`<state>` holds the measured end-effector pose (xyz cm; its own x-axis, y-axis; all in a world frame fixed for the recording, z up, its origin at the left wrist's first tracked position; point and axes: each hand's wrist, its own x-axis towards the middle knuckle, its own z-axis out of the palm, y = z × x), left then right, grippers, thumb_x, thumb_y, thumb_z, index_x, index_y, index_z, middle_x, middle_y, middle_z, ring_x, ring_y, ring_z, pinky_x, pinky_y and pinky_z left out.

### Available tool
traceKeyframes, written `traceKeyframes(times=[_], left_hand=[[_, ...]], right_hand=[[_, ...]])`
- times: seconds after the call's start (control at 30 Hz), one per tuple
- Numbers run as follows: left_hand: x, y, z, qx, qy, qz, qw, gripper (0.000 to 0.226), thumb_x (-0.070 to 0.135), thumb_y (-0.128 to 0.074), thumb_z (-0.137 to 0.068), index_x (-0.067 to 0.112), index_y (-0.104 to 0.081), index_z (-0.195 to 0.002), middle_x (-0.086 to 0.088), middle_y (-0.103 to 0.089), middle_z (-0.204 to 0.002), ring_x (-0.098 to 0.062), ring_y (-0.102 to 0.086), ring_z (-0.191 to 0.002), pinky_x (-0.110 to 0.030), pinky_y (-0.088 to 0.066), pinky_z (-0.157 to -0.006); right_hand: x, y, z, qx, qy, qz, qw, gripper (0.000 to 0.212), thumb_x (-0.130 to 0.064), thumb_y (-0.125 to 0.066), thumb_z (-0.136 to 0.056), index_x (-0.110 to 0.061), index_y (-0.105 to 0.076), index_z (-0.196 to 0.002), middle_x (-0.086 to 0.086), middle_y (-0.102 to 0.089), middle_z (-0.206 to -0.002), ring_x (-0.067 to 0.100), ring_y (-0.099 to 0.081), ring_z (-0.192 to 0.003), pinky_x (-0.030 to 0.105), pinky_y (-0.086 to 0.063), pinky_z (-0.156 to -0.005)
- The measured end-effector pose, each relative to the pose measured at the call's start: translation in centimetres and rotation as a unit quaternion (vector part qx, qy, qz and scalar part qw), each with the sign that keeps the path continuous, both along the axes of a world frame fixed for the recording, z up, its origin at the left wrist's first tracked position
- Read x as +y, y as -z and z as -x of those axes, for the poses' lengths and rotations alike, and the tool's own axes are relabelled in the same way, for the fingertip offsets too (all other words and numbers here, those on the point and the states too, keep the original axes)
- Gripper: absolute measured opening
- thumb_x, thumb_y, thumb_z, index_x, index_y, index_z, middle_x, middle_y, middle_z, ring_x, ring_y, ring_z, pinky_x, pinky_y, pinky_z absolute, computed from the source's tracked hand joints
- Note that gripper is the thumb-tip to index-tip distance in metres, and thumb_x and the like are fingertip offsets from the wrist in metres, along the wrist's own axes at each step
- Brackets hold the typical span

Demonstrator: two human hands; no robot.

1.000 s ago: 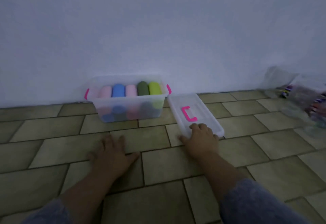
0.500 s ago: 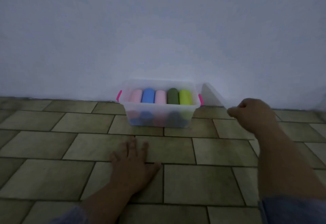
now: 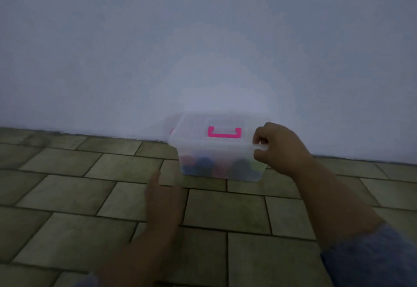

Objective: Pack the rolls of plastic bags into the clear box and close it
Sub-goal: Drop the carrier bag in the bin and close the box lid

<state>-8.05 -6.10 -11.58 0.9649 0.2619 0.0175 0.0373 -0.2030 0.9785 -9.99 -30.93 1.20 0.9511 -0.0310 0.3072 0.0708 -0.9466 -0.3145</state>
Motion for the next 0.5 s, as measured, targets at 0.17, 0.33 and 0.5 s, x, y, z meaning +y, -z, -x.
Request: traceKeyframes(times=[0.17, 0.33, 0.5], left_hand=[[1.9, -5.1, -5.6, -0.085, -0.115, 0.029, 0.989, 0.054, 0.020, -0.057, -0.088, 0.019, -0.040, -0.139, -0.007, -0.040, -0.144, -0.019, -0.038, -0.130, -0.029, -0.032, -0.103], [0.0, -10.2, -11.0, -0.165, -0.002, -0.134, 0.977, 0.052, 0.035, -0.053, -0.089, 0.019, -0.043, -0.138, -0.002, -0.033, -0.151, -0.017, -0.029, -0.138, -0.034, -0.022, -0.111], [-4.1, -11.9, -15.1, -0.060, 0.133, -0.432, 0.890, 0.067, 0.058, -0.032, -0.091, 0.024, -0.024, -0.148, 0.003, -0.008, -0.159, -0.022, -0.006, -0.145, -0.052, -0.005, -0.114]], right_hand=[[-1.9, 1.0, -1.6, 0.016, 0.050, -0.009, 0.999, 0.027, -0.030, -0.071, -0.067, -0.026, -0.063, -0.092, -0.002, -0.051, -0.091, 0.021, -0.052, -0.089, 0.034, -0.044, -0.080], [-2.6, -0.8, -4.4, -0.009, 0.108, -0.061, 0.992, 0.036, -0.047, -0.064, -0.078, -0.028, -0.061, -0.109, 0.004, -0.055, -0.112, 0.024, -0.054, -0.104, 0.039, -0.044, -0.090], [-3.0, -1.1, -8.2, 0.065, 0.144, -0.091, 0.983, 0.060, -0.059, -0.052, -0.084, -0.025, -0.049, -0.133, 0.009, -0.043, -0.143, 0.032, -0.046, -0.125, 0.044, -0.037, -0.104]])
